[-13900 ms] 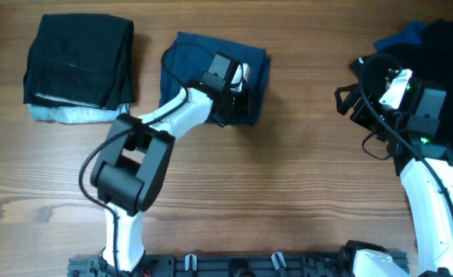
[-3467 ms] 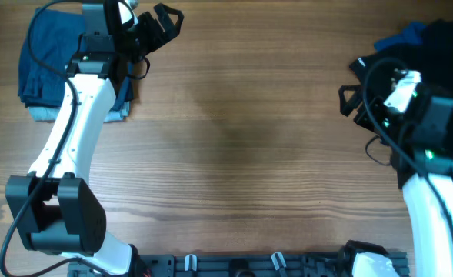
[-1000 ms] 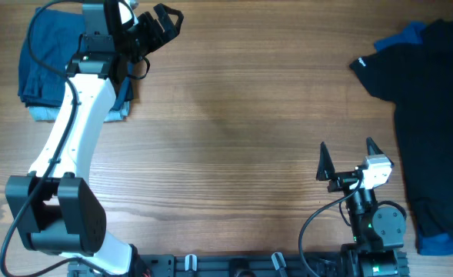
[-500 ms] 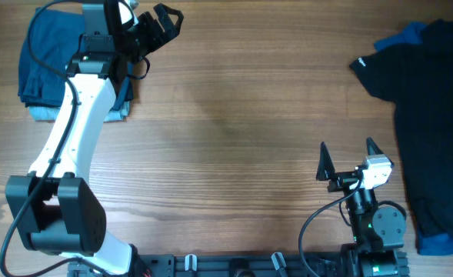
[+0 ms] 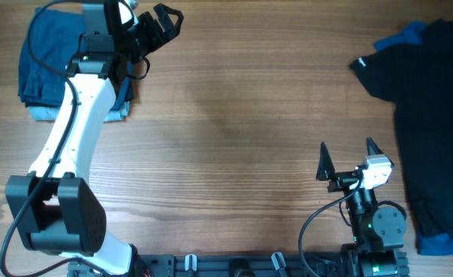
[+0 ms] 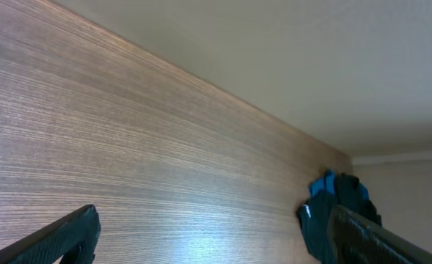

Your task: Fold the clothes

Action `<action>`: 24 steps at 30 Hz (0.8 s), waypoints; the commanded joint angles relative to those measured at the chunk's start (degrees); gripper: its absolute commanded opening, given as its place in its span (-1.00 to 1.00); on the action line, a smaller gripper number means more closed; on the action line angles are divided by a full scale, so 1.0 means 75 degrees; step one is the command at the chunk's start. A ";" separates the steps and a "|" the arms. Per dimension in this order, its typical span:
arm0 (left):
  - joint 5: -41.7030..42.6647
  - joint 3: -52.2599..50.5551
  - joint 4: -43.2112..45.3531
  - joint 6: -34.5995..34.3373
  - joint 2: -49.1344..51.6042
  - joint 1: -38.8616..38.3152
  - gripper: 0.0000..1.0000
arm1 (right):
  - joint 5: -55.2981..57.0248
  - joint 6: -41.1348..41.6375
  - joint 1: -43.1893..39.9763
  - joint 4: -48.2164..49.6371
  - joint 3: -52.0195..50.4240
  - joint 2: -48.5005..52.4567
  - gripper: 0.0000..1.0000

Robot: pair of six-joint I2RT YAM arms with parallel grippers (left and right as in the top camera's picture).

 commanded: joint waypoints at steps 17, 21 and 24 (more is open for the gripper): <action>-0.1801 -0.0052 -0.6056 0.0323 -0.8548 -0.0012 1.00 | -0.0006 -0.0146 -0.0038 0.0015 -0.0009 -0.0052 0.99; -0.2165 -0.0682 -0.6627 0.0321 -0.9897 0.0085 0.99 | -0.0003 -0.0146 -0.0038 0.0015 -0.0009 -0.0052 0.99; -0.2218 -0.1950 -0.6286 0.0265 -1.0666 0.0111 0.99 | -0.0003 -0.0149 -0.0038 0.0015 -0.0009 -0.0052 0.99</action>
